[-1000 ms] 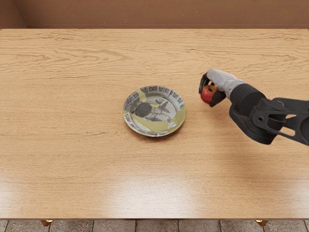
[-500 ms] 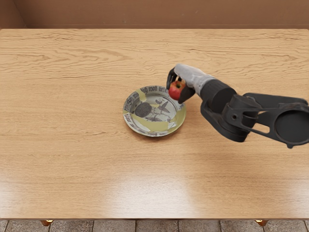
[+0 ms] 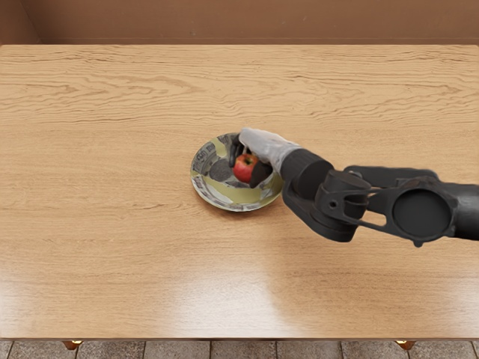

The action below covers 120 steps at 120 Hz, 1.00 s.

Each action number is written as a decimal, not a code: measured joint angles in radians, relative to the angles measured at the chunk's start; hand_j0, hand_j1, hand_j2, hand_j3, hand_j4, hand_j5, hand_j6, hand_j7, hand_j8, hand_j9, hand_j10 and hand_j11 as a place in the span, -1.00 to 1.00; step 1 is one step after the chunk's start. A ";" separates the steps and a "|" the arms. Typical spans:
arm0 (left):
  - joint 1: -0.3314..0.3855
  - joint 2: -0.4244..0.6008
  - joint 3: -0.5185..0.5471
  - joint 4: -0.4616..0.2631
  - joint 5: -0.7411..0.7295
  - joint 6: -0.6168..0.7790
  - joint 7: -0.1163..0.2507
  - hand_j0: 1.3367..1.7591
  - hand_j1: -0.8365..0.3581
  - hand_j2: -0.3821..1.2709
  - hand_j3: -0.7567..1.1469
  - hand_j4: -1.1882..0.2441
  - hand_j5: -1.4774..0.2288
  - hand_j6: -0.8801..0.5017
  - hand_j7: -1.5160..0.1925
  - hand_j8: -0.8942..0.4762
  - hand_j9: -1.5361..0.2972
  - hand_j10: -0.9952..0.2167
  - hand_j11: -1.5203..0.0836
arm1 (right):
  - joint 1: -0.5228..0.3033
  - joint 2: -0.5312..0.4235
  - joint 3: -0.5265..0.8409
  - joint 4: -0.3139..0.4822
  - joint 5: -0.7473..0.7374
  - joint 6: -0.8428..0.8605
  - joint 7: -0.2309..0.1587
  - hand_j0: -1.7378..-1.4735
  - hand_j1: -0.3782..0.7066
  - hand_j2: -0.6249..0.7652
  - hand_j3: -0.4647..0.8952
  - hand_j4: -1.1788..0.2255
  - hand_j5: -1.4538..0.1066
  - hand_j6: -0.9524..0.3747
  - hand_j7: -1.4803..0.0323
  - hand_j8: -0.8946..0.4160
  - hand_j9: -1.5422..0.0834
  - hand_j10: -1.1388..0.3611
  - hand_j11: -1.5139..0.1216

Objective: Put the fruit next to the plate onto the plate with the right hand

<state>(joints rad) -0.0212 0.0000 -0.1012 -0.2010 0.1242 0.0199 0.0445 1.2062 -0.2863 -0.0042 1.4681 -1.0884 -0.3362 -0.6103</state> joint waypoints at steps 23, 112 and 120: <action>0.000 0.000 0.000 0.000 0.000 0.000 0.000 0.52 0.98 -0.54 -0.21 0.66 0.73 0.27 0.77 0.30 0.68 0.64 0.90 | -0.008 0.002 -0.003 -0.009 -0.002 -0.001 0.000 -0.35 0.20 0.26 -0.32 -0.35 -0.43 -0.24 -0.32 -0.18 -0.30 -0.32 -0.34; 0.001 0.000 0.000 0.000 0.000 0.000 0.000 0.52 0.98 -0.54 -0.21 0.66 0.73 0.27 0.77 0.30 0.68 0.64 0.90 | -0.424 -0.338 0.925 0.015 0.468 0.901 -0.001 -0.40 -0.86 -0.10 -0.32 0.61 0.79 0.38 0.88 0.31 0.83 0.46 0.78; 0.000 0.000 0.000 0.000 0.000 0.000 0.000 0.52 0.98 -0.54 -0.21 0.66 0.73 0.27 0.77 0.30 0.68 0.64 0.90 | -0.446 -0.390 0.959 -0.035 0.590 0.923 -0.001 -0.40 -0.87 -0.10 -0.32 0.62 0.80 0.38 0.89 0.32 0.84 0.47 0.79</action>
<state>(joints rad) -0.0214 0.0000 -0.1013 -0.2010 0.1243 0.0199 0.0445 0.7605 -0.6763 0.9546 1.4336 -0.4982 0.5867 -0.6109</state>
